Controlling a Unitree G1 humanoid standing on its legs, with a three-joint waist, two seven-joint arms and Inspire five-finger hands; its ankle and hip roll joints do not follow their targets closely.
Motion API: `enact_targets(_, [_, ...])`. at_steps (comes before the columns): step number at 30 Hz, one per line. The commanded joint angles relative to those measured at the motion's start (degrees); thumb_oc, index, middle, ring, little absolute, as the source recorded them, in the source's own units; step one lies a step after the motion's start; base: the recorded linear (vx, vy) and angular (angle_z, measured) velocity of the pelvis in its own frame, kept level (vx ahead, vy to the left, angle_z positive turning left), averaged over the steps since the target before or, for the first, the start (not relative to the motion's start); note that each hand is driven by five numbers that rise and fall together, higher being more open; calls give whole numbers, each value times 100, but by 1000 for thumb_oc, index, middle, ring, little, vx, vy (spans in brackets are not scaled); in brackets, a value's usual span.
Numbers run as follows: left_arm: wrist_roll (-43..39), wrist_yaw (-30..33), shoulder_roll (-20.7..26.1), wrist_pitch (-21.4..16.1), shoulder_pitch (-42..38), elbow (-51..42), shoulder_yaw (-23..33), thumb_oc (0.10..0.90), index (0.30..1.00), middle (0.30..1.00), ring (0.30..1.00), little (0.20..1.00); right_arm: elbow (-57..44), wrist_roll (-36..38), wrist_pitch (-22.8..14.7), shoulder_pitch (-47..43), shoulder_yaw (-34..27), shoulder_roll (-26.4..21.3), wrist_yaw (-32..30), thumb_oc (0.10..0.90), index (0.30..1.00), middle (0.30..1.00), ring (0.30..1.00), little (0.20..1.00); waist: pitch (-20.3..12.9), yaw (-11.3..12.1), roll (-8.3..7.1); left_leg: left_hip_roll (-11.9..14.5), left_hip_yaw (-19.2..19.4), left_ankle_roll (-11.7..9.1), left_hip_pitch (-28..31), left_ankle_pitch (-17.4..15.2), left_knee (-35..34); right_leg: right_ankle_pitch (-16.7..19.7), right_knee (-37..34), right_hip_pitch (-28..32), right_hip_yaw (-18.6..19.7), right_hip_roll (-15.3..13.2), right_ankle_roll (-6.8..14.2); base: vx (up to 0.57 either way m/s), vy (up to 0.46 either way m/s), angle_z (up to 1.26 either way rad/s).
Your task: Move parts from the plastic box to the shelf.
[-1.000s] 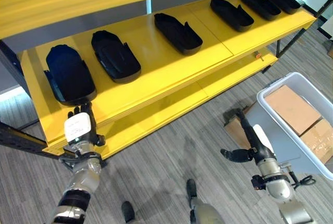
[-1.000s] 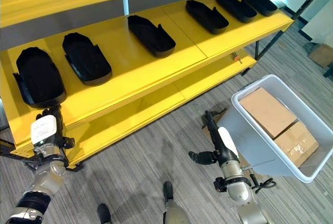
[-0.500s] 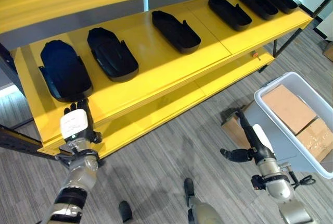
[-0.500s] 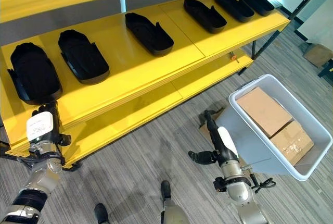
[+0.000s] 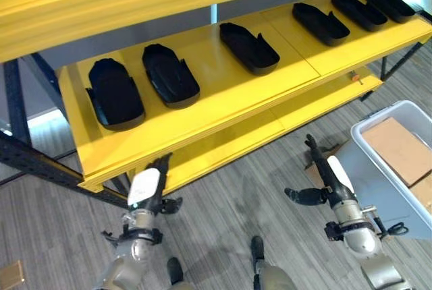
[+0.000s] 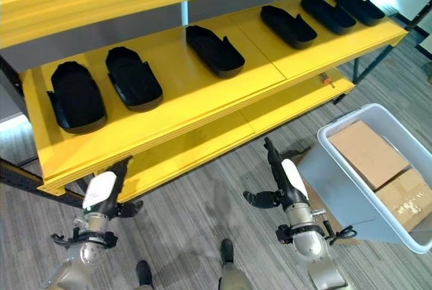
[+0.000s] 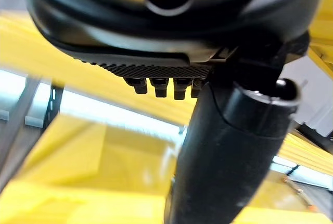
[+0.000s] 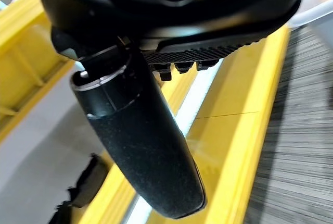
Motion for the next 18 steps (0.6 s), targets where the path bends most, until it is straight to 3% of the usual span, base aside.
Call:
enact_targets(1, [-945,23,257,-784,-386,-558,415,900,1000,1000,1000,1000,-514,208,-615,-410,-441,-34,-375,900,1000,1000,1000,1000,-263,-33,-154,-40,-384,99,342,-251,-30,-413,47,494,-288,8,32,-1,-62,12])
enact_targets(8, [-2588,-426,129,-1192,74,-1096,462,900,1000,1000,1000,1000,-635,500,-708,-375,-372,-9,-331,900,1000,1000,1000,1000,-446,10,18,-4,-607,48,345,-97,-30,-485,59,727,-493,49,-13,-34,-70,22])
enact_targets(10, [-2453,-510,239,-1183,50,-1073,441,900,1000,1000,1000,1000,-601,856,-737,-417,-274,70,-156,900,1000,1000,1000,1000,-551,41,128,49,-709,-34,261,131,-30,-508,47,717,-515,112,-37,-94,-88,12])
enact_targets(13, [-3567,-690,-47,-1321,223,-1067,656,900,1000,1000,1000,1000,-710,1010,-748,-396,-242,90,-79,900,1000,1000,1000,1000,-629,78,203,135,-772,-37,296,339,-30,-568,47,762,-490,190,-110,-20,-94,4])
enact_targets(15, [-3504,-783,-45,-1313,296,-1123,684,900,1000,1000,1000,1000,-733,1070,-763,-314,-308,37,12,900,1000,1000,1000,1000,-576,87,218,190,-825,-23,363,492,25,-649,71,879,-457,256,-213,3,-125,4])
enact_targets(18, [-3331,-778,-29,-1296,439,-1344,893,900,1000,1000,1000,1000,-882,1153,-800,-6,-573,-134,181,900,1000,1000,1000,1000,-378,107,165,239,-1011,-4,59,556,698,-831,386,895,-457,313,-412,-44,-111,11])
